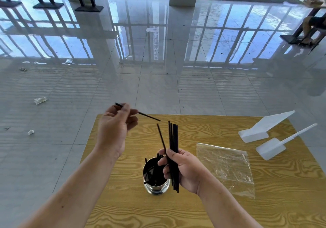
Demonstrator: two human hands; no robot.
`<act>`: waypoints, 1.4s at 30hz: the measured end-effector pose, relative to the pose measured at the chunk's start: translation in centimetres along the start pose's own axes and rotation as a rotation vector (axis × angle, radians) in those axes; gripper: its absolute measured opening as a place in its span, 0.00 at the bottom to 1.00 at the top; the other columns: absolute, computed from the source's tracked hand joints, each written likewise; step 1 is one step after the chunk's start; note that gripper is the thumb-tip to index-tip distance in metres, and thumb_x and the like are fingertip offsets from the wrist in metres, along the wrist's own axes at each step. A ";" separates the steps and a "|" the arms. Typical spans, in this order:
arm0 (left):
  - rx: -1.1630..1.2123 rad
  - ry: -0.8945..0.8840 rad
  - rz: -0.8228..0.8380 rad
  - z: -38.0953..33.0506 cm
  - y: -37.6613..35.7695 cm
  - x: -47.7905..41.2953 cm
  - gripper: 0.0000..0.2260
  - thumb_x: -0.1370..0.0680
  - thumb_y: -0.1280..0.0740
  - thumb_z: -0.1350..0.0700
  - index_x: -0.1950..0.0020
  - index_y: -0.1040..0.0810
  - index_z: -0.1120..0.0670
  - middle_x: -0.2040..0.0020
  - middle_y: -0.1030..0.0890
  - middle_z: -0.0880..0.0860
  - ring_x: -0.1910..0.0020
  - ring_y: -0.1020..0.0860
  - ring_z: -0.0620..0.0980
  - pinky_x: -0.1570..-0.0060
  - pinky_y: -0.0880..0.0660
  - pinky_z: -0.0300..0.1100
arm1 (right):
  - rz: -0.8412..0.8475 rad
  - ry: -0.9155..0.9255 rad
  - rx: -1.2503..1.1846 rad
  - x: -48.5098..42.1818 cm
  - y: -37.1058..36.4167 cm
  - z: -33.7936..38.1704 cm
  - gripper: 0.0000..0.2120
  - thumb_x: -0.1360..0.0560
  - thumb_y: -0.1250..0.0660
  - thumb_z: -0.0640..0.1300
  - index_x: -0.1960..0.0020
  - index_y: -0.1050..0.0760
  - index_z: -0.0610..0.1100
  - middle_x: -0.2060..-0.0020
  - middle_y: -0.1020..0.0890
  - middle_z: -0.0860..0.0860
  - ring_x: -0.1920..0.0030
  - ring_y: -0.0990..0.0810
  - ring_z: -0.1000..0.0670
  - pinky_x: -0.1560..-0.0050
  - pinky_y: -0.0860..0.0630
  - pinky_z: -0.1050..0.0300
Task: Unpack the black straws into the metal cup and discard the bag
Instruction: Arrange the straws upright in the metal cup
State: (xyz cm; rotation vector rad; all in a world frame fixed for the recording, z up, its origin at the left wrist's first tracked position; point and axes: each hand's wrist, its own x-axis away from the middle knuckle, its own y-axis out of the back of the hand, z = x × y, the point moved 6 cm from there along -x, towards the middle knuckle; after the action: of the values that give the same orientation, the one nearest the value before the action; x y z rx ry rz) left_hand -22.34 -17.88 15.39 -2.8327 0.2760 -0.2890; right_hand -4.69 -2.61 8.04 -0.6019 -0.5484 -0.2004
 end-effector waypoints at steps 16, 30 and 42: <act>-0.590 0.073 0.652 4.6 -6.1 8.4 0.11 0.23 0.27 0.40 0.47 0.11 0.44 0.53 0.10 0.51 0.53 0.12 0.55 0.46 0.15 0.59 | -0.185 0.122 -0.195 -0.9 1.0 2.9 0.14 0.20 0.28 0.54 0.50 0.21 0.42 0.71 0.31 0.50 0.74 0.35 0.52 0.74 0.33 0.58; -0.535 0.090 0.233 3.6 -3.3 3.8 0.18 0.29 0.20 0.39 0.50 0.19 0.50 0.64 0.20 0.46 0.66 0.23 0.45 0.66 0.23 0.39 | 0.183 0.008 -0.038 0.3 -2.4 1.0 0.09 0.16 0.33 0.47 0.42 0.25 0.41 0.66 0.28 0.47 0.72 0.34 0.52 0.71 0.34 0.58; -0.251 0.367 0.415 4.2 -4.6 4.5 0.05 0.20 0.26 0.58 0.53 0.15 0.59 0.59 0.17 0.60 0.66 0.18 0.52 0.70 0.23 0.38 | 0.360 -0.066 0.058 0.7 -3.7 0.2 0.09 0.16 0.32 0.48 0.45 0.19 0.43 0.62 0.20 0.45 0.68 0.23 0.50 0.66 0.25 0.55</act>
State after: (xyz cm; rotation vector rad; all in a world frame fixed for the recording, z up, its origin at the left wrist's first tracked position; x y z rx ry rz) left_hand -16.39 -13.42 13.54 -2.8469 1.0243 -0.7229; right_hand -5.45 -5.55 10.34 -0.6413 -0.4984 0.1749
